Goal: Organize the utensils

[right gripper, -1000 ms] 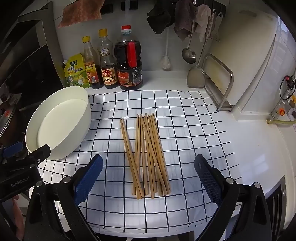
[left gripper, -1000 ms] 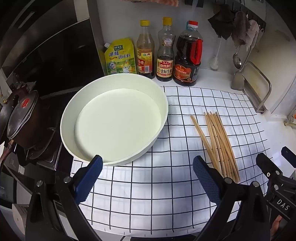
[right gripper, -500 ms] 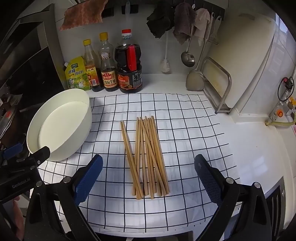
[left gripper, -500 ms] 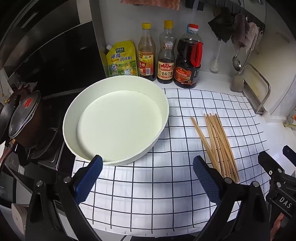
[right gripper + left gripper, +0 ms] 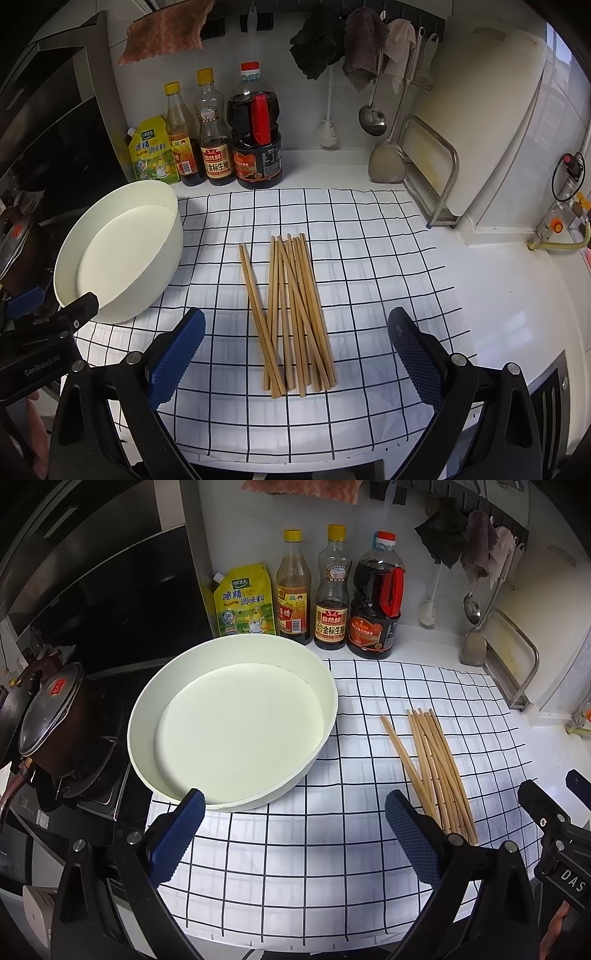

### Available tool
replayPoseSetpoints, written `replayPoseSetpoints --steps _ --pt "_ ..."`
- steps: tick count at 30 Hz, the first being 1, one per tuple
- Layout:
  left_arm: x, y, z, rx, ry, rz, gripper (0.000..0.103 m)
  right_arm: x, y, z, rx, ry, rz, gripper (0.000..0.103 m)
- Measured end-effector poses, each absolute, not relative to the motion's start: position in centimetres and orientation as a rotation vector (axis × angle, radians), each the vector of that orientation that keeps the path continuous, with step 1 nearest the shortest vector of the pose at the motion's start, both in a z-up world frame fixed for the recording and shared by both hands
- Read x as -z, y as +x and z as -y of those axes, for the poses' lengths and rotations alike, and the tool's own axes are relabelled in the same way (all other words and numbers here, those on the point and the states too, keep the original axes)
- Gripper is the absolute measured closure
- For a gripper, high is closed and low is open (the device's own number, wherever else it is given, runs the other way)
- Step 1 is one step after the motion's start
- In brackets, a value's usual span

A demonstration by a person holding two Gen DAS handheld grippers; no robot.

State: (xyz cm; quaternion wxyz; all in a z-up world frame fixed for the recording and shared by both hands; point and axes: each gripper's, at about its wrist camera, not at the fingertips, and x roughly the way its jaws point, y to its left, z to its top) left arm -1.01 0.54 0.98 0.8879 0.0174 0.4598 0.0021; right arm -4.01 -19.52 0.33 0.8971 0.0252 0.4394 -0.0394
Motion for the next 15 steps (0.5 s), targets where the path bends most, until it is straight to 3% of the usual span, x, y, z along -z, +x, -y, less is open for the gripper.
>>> replayPoseSetpoints --steps 15 --pt "-0.91 -1.0 -0.68 -0.005 0.034 -0.957 0.007 -0.22 -3.99 19.41 0.078 0.052 -0.911 0.008"
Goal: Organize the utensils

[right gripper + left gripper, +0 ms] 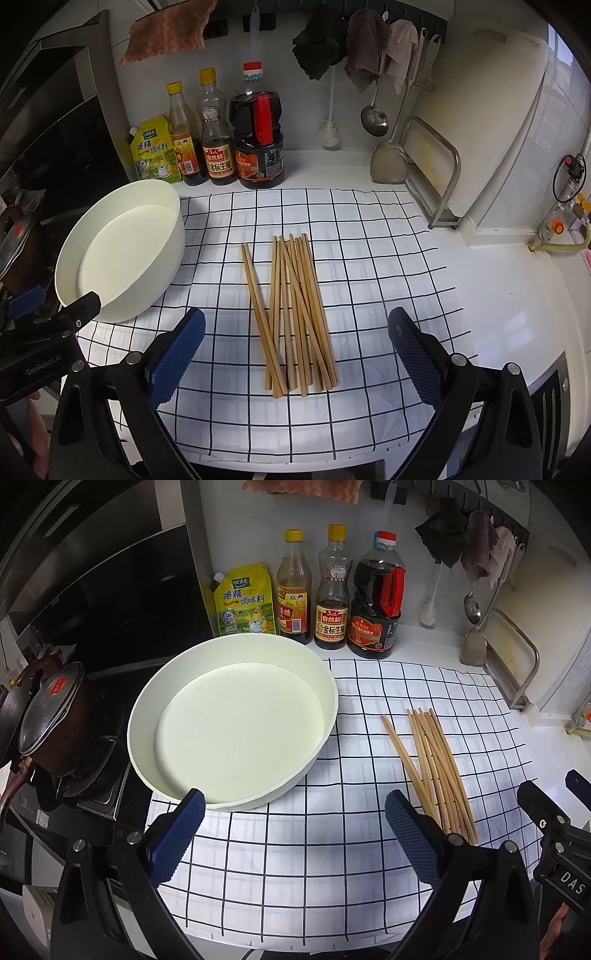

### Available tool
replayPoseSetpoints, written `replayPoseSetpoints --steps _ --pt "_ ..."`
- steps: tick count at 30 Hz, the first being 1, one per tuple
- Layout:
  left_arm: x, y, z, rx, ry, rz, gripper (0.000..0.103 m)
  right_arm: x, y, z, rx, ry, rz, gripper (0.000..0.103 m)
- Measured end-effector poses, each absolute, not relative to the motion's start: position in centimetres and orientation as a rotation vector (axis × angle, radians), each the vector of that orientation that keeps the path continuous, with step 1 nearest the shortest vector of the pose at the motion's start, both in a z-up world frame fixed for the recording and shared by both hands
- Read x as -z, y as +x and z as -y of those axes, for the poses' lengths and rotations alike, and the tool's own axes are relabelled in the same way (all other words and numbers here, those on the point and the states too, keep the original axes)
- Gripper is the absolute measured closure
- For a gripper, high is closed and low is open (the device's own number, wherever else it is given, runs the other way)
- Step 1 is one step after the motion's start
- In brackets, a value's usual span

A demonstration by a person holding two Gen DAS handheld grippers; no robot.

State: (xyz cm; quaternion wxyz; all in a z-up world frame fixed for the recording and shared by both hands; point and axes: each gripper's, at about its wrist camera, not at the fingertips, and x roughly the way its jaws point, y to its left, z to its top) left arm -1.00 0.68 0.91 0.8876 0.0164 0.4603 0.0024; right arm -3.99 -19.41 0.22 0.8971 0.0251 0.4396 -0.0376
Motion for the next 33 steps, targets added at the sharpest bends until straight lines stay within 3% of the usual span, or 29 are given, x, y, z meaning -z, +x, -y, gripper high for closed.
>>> replayPoseSetpoints --steps 33 --pt "-1.0 -1.22 -0.64 -0.007 0.033 -0.952 0.007 -0.25 -4.17 19.06 0.074 0.053 -0.906 0.008"
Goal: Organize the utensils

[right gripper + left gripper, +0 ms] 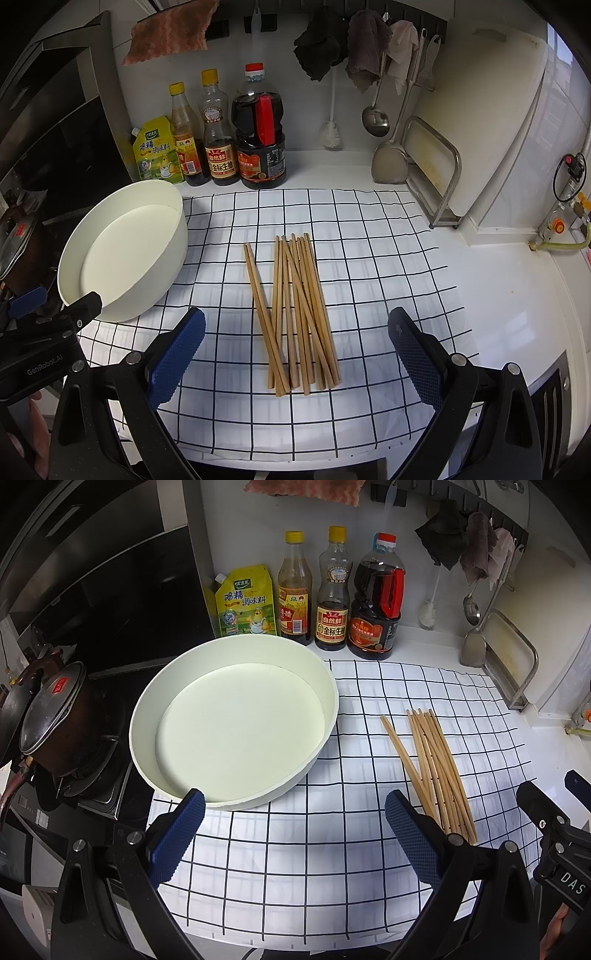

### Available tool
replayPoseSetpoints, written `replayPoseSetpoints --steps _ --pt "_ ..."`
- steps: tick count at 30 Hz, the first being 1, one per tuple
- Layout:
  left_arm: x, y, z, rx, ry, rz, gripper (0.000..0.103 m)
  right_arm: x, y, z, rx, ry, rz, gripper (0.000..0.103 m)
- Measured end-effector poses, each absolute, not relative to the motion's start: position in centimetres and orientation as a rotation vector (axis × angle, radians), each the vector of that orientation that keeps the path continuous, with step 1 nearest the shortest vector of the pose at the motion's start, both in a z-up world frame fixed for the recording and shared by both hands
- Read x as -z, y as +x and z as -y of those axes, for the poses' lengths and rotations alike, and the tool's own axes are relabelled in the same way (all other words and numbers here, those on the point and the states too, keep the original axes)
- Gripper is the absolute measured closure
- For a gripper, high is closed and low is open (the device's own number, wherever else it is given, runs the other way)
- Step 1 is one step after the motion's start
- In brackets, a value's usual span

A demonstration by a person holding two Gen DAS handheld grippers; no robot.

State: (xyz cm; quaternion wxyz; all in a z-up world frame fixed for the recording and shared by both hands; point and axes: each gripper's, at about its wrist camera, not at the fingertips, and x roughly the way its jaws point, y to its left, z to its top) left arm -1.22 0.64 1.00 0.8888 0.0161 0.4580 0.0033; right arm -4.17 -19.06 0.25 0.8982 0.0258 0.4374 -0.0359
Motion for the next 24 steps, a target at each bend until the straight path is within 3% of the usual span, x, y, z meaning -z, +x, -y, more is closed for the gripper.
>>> replayPoseSetpoints --steps 13,24 --pt "-0.3 -1.4 -0.3 -0.005 0.017 -0.97 0.007 0.1 -4.5 19.5 0.061 0.045 -0.911 0.008" --pt "4.0 -0.8 3.6 0.015 0.01 -1.043 0.007 5.1 -5.1 25.6 0.054 0.044 -0.983 0.008"
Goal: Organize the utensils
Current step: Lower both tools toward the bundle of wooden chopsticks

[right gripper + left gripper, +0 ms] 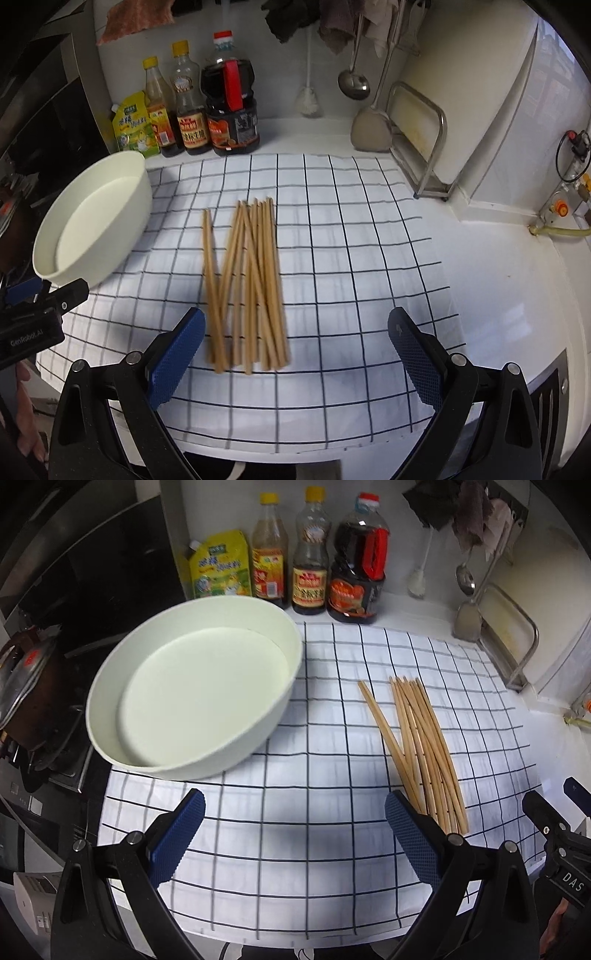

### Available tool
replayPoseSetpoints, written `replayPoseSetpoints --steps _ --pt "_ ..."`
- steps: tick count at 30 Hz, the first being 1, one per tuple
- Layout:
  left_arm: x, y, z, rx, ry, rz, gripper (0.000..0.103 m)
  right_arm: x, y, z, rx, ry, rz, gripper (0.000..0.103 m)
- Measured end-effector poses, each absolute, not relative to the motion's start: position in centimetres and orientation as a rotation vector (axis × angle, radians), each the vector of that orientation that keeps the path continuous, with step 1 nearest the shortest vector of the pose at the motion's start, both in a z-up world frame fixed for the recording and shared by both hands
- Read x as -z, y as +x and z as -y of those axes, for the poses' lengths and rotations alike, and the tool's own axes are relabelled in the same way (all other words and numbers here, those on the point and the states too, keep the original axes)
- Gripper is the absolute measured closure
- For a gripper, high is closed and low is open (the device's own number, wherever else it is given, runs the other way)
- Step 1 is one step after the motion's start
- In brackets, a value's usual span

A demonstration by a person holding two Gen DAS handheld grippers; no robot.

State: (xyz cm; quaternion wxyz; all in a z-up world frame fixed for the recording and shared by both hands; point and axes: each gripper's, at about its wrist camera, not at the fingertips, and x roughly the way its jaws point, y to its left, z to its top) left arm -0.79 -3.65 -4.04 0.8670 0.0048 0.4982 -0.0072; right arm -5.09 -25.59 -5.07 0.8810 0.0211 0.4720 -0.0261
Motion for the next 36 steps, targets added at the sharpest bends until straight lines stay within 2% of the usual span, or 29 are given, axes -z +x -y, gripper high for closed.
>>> replayPoseSetpoints --steps 18,36 --pt "12.2 3.9 9.2 -0.04 -0.007 -1.101 0.007 14.9 2.1 29.6 -0.046 0.055 -1.078 0.008" --pt "13.7 4.5 9.1 -0.088 -0.071 -1.095 0.007 16.7 3.7 28.4 -0.068 -0.03 -1.066 0.008"
